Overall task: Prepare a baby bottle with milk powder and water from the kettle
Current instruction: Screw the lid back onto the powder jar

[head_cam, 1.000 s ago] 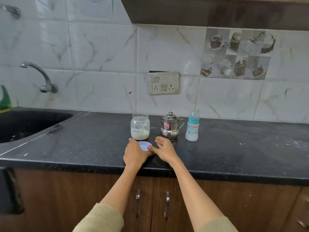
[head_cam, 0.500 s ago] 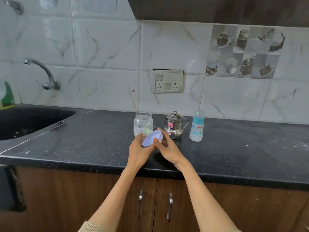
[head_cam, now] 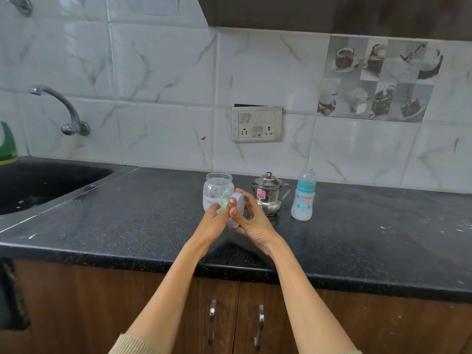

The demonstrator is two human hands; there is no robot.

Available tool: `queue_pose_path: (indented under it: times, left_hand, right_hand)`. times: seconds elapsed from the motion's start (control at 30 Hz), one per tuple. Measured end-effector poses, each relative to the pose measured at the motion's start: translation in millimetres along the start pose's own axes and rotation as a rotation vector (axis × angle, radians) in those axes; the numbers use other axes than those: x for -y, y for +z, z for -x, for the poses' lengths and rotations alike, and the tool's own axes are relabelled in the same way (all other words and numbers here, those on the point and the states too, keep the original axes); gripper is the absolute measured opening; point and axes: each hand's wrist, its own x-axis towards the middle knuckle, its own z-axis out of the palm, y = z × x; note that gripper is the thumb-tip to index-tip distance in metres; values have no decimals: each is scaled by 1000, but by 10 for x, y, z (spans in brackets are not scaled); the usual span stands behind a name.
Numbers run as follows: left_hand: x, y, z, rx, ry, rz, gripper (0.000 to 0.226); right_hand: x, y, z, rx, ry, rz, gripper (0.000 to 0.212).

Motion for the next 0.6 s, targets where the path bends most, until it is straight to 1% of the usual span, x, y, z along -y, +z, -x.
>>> queue_pose_path:
  times: [0.17,0.23,0.27,0.33,0.4,0.47,0.5,0.53,0.57,0.6]
  left_hand:
    - [-77,-57,-77,159,-7,123,81]
    - [-108,-90,-104,237,-48,209,85]
    - [-127,-101,-113,274,-48,229,89]
    - [-160,-102,-139,291,-24,179,104]
    - [-166,-96,-203,216,6,101,113]
    - [-126,-142,-275,5,56,59,107]
    - [-86,-187,-321,-107,71,41,107]
    - [-39,-232,-374,-195,71,0,114]
    - [17,-276,-425,-249,51,-68,124]
    - [65,-313,-484,-266,19,-160,131]
  right_hand:
    - [-63,-60,-155,-26,60,59,84]
    - [-82,-84,-234,-6,111,11,77]
    - [-76,-79,-277,7,126,-14,68]
    - [-21,-61,-381,1,125,-26,51]
    - [86,-66,-526,-61,94,-28,42]
    - [242,-101,-678,-137,56,-16,37]
    - [322,-132,-756,-175,32,39,40]
    - [400,-165,-830,-208,8,112,44]
    - [474,-187,-895,-229,-9,179,49]
    - [541,-201,-959,-237,-20,237,54]
